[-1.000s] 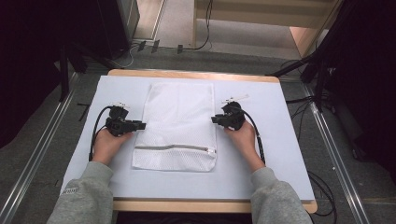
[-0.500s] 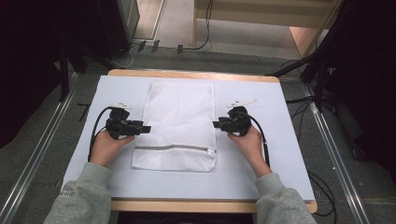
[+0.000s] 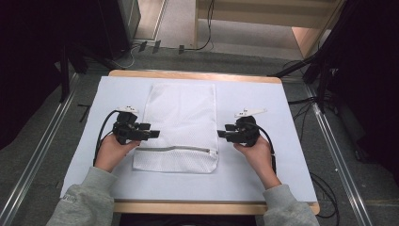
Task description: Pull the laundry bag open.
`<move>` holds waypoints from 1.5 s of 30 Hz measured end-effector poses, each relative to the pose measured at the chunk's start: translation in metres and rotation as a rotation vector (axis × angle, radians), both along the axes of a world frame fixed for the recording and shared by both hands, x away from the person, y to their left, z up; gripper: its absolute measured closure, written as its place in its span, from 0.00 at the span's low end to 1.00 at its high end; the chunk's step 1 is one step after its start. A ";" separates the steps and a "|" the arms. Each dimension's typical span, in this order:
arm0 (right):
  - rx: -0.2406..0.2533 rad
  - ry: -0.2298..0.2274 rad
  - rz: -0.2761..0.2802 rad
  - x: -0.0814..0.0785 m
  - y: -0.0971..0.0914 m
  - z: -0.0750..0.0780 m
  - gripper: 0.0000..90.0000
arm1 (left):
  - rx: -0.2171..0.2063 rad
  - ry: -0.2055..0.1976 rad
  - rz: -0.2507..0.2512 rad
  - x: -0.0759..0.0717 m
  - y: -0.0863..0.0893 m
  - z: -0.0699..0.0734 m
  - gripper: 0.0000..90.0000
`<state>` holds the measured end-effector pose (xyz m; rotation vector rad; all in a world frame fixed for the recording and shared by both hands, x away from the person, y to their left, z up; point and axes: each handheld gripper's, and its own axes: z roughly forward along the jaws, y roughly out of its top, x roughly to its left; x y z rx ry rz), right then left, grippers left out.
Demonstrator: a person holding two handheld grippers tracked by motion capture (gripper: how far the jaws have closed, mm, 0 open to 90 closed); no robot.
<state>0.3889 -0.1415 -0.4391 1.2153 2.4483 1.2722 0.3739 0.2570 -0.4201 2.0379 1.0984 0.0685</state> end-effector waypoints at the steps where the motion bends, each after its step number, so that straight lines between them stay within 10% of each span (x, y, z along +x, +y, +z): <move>1: 0.005 0.000 0.000 -0.002 -0.001 0.000 0.59 | -0.003 -0.002 -0.010 -0.001 -0.003 0.001 0.42; 21: -0.007 0.018 0.043 -0.033 0.000 -0.005 0.62 | -0.022 -0.024 -0.143 -0.015 -0.049 0.010 0.55; 31: -0.025 0.041 0.050 -0.038 0.012 -0.013 0.90 | -0.042 -0.002 -0.221 -0.018 -0.073 0.003 0.99; 45: -0.027 0.073 0.056 -0.039 0.017 -0.018 1.00 | 0.006 0.020 -0.310 -0.016 -0.117 -0.017 1.00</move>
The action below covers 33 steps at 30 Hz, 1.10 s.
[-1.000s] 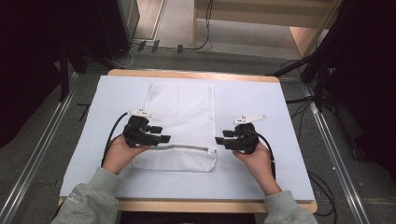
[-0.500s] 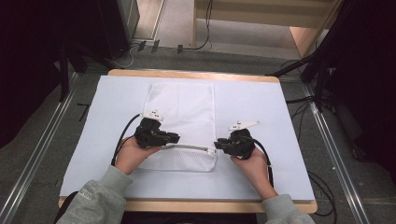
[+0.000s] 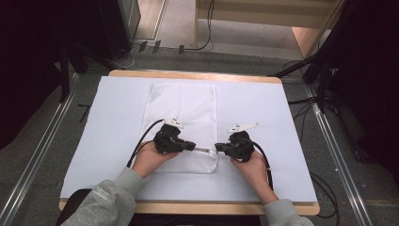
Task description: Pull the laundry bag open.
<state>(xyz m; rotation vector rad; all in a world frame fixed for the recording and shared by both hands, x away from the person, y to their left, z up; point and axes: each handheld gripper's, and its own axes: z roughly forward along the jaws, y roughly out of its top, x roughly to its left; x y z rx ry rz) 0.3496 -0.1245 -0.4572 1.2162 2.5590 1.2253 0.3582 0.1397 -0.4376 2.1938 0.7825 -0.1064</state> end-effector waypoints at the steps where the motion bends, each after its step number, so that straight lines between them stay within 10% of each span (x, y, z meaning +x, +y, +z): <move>1: 0.001 0.001 -0.002 0.000 0.000 0.000 1.00 | 0.000 0.010 -0.002 0.000 -0.002 -0.003 1.00; 16: -0.016 0.048 0.007 0.003 0.006 -0.012 1.00 | 0.078 0.061 -0.009 0.008 -0.008 -0.025 0.98; 33: -0.008 0.066 0.071 -0.006 0.023 -0.013 1.00 | 0.057 0.068 -0.007 0.009 -0.007 -0.027 0.96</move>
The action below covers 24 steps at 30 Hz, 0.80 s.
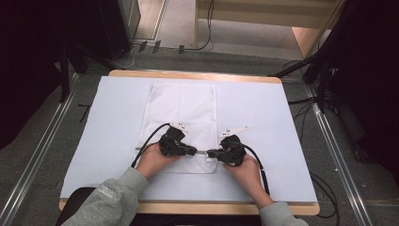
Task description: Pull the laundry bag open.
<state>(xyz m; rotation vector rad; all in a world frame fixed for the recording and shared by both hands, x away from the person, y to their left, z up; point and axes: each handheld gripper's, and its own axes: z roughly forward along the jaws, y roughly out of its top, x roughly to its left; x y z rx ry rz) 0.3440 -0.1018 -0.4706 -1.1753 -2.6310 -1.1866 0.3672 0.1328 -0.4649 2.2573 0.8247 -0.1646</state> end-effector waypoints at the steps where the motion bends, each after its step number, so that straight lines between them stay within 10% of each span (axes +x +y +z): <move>1: -0.002 -0.007 0.003 0.000 0.001 0.000 1.00 | -0.002 0.002 0.000 0.000 0.000 0.000 0.96; 24: -0.042 -0.008 0.034 -0.030 -0.009 0.000 1.00 | -0.035 -0.023 0.005 -0.002 0.002 0.014 0.86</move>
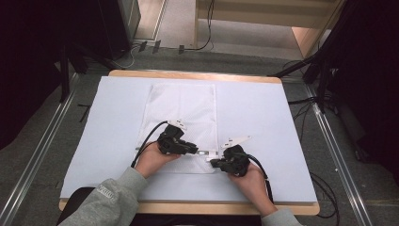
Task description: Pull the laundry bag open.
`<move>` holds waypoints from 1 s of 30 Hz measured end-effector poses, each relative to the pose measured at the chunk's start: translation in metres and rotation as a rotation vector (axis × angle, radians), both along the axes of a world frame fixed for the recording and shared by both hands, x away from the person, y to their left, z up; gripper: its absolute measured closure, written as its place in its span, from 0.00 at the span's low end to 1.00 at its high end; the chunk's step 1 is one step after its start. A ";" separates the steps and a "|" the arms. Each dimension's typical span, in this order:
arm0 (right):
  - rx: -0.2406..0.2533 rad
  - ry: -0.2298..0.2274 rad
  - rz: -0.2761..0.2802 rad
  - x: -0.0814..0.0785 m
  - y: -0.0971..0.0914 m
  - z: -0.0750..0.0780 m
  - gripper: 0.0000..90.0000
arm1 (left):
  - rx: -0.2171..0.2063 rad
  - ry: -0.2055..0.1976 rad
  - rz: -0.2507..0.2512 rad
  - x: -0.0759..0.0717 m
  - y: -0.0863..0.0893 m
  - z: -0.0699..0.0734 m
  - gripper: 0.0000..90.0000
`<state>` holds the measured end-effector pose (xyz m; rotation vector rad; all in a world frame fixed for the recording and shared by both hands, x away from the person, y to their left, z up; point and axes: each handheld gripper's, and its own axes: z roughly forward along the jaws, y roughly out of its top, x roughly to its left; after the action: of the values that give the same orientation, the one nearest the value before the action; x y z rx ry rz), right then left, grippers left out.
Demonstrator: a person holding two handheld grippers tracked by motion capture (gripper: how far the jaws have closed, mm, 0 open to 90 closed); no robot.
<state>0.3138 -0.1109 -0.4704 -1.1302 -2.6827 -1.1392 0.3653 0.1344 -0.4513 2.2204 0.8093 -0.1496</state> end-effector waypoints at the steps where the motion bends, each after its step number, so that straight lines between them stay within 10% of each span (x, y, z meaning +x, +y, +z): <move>1: -0.002 -0.004 0.003 -0.001 0.000 0.000 1.00 | 0.004 -0.003 0.000 0.000 -0.001 0.000 0.86; 15: -0.015 -0.003 0.000 -0.022 -0.008 0.003 1.00 | 0.005 0.000 -0.010 0.001 -0.007 -0.002 0.86; 30: 0.034 -0.090 -0.085 0.017 -0.008 0.012 1.00 | -0.003 -0.010 -0.023 -0.001 -0.018 -0.006 0.86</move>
<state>0.3311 -0.1194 -0.4585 -1.2279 -2.6934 -1.2730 0.3645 0.1162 -0.4569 2.2269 0.7775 -0.1510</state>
